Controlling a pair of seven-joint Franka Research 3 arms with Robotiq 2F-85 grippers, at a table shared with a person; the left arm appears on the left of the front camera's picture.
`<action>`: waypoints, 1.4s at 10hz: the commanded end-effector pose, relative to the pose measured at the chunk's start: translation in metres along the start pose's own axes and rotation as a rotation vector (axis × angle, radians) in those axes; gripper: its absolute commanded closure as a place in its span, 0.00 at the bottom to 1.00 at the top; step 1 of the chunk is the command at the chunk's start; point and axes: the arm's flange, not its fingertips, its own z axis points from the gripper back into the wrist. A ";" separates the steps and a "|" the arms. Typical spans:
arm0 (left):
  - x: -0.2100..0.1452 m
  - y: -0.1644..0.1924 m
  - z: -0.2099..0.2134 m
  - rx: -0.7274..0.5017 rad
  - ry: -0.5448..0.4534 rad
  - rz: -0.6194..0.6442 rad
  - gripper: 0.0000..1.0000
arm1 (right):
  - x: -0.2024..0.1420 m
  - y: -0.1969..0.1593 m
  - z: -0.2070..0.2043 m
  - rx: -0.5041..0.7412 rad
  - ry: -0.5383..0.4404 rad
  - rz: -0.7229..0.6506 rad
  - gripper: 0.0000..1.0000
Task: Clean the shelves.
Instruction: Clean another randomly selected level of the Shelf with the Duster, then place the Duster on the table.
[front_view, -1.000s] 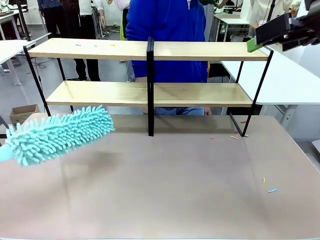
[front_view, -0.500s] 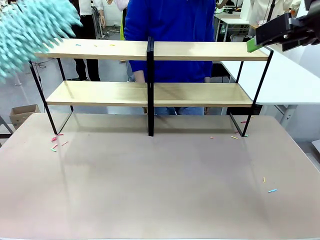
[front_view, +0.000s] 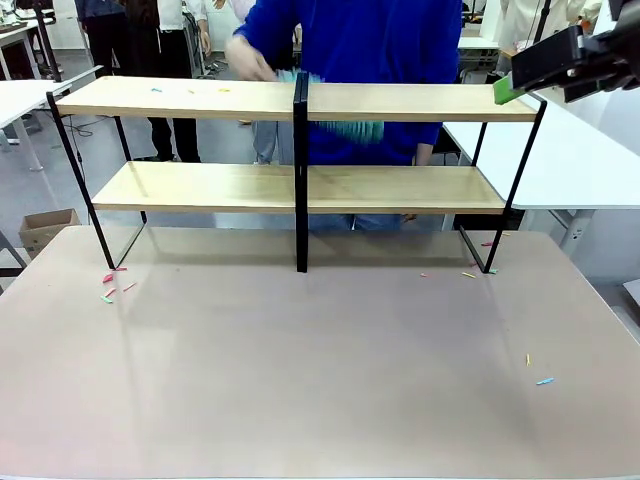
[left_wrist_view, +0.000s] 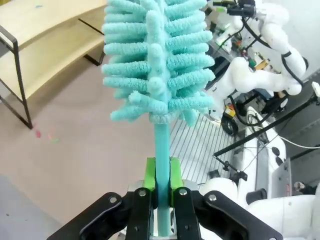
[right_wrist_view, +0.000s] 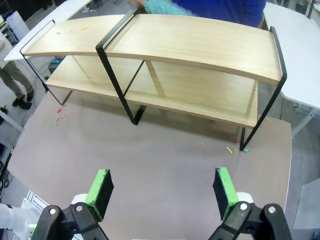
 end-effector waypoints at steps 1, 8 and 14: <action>-0.009 -0.005 -0.012 -0.025 0.042 -0.060 0.87 | 0.001 0.000 0.000 0.004 -0.003 -0.005 0.00; -0.009 -0.005 -0.012 -0.025 0.042 -0.060 0.87 | 0.001 0.000 0.000 0.004 -0.003 -0.005 0.00; -0.001 -0.025 -0.035 -0.153 0.158 -0.238 0.87 | 0.000 -0.003 0.010 0.077 0.027 -0.011 0.00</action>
